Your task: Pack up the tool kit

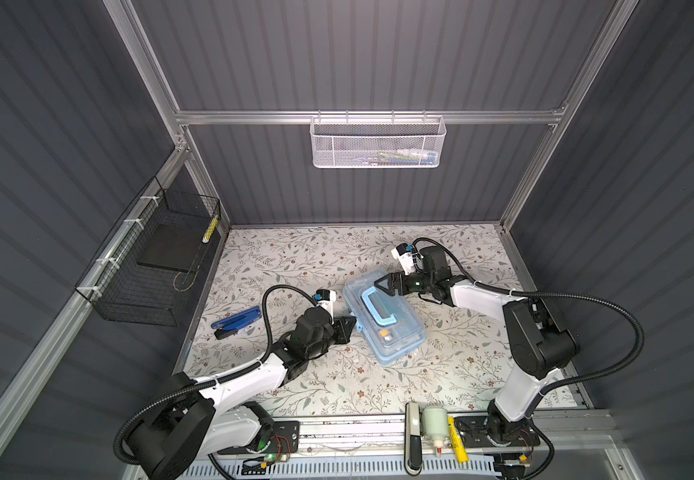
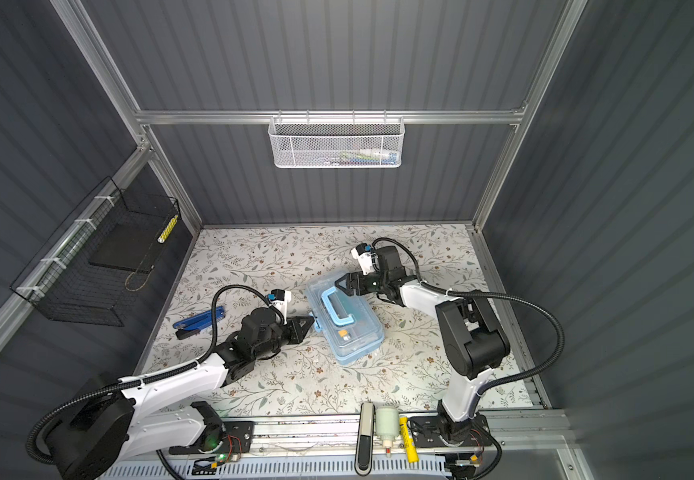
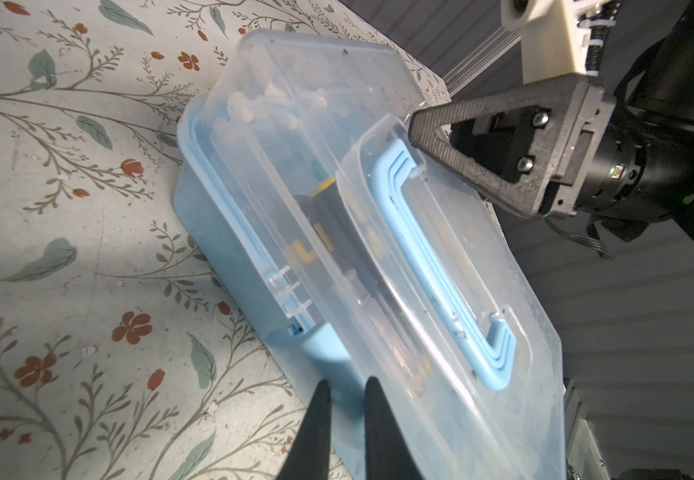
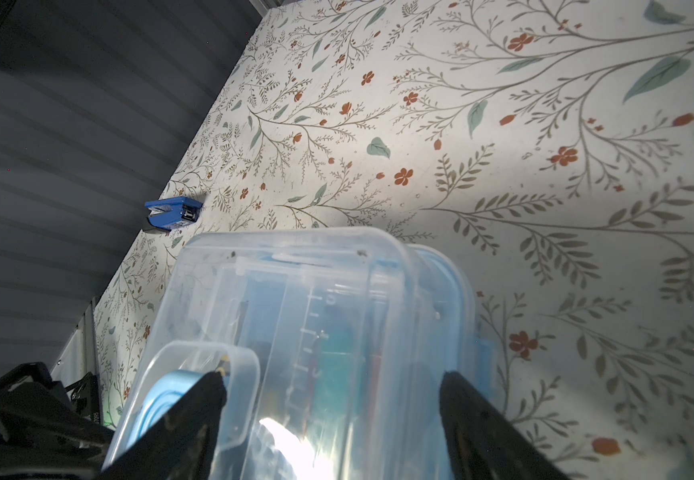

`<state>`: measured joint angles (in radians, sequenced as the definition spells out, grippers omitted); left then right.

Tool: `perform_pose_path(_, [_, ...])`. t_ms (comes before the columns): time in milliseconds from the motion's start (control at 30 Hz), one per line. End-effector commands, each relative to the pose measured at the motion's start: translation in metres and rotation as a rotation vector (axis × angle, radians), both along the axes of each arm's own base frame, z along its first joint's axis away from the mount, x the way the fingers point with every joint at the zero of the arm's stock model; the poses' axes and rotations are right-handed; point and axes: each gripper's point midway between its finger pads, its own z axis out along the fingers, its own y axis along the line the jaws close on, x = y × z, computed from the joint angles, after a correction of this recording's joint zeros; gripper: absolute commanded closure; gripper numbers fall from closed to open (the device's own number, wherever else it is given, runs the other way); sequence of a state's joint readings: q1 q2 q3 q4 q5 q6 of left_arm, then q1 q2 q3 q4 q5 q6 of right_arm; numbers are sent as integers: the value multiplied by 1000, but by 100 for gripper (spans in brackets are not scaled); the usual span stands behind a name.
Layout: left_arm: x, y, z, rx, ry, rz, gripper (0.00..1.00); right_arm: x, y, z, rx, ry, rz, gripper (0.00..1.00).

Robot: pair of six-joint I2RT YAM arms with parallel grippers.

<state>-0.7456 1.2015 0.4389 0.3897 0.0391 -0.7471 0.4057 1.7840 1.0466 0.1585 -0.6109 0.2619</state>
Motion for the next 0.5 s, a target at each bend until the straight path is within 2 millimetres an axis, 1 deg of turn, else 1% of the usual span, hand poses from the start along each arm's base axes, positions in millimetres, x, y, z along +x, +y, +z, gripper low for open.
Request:
perform_pose_path(0, [2,-8,5,-10,-13,-26,83,-42,-2,-63,-89,253,37,19])
perform_pose_path(467, [6,-15,6,-4,-21,-43,83,-43,-3,-64,-86,254,38,19])
